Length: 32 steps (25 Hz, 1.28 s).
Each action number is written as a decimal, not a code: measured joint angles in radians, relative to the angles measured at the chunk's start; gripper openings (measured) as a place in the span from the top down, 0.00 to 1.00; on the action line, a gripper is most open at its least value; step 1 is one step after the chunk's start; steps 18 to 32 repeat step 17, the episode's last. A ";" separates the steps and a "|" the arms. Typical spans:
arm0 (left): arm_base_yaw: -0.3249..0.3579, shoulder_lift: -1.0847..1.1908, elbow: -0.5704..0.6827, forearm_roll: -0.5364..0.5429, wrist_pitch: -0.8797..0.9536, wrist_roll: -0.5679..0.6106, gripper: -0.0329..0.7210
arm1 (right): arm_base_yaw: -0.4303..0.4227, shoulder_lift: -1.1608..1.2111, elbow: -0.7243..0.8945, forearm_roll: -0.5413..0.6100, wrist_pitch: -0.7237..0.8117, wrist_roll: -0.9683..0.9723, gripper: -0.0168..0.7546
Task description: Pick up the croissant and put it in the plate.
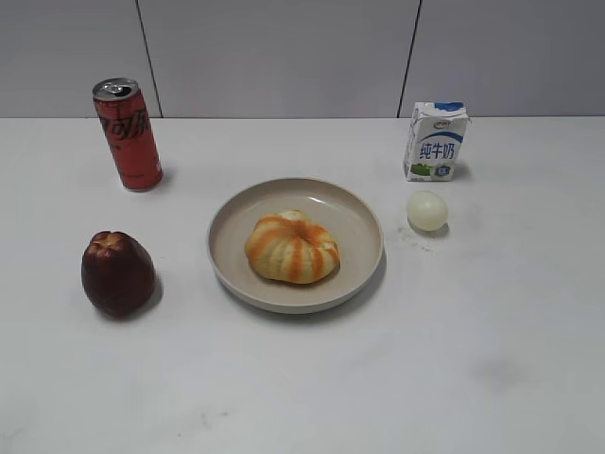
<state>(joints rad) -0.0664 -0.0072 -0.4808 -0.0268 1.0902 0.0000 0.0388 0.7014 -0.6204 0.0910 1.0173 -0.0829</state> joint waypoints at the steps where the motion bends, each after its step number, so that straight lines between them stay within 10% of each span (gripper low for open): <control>1: 0.000 0.000 0.000 0.000 0.000 0.000 0.65 | 0.000 -0.060 0.026 0.001 0.000 0.000 0.21; 16: 0.000 0.000 0.000 0.000 0.000 0.000 0.65 | 0.000 -0.663 0.118 0.001 0.014 0.000 0.21; 32: 0.000 0.000 0.000 0.000 0.000 0.000 0.65 | 0.000 -0.681 0.118 0.001 0.015 0.000 0.21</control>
